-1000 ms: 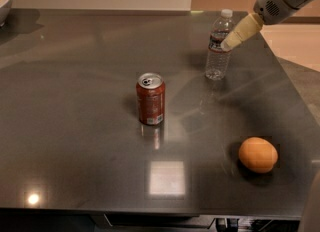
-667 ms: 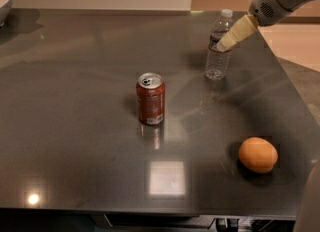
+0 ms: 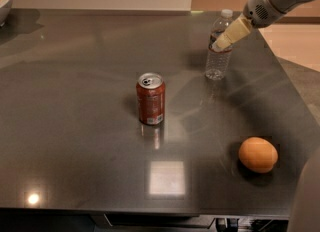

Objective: Move water bottle near orange

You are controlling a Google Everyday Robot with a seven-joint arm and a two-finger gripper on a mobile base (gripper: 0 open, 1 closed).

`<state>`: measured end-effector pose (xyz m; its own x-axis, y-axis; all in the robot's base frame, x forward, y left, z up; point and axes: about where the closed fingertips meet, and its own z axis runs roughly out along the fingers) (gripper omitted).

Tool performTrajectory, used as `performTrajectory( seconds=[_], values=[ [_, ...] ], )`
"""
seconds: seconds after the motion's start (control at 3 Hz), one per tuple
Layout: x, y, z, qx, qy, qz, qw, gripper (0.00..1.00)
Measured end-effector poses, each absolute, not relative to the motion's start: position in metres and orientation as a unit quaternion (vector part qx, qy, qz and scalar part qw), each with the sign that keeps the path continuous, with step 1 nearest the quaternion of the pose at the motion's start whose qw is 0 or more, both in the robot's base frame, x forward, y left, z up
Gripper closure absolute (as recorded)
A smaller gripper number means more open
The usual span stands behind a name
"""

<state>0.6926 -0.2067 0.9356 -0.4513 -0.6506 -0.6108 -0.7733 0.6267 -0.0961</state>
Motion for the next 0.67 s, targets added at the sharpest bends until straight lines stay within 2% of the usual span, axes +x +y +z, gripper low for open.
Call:
performTrajectory(
  seconds=[0.67],
  values=[
    [0.6794,-0.1944,0.9344,-0.442,0.835,0.124,0.303,0.67]
  ],
)
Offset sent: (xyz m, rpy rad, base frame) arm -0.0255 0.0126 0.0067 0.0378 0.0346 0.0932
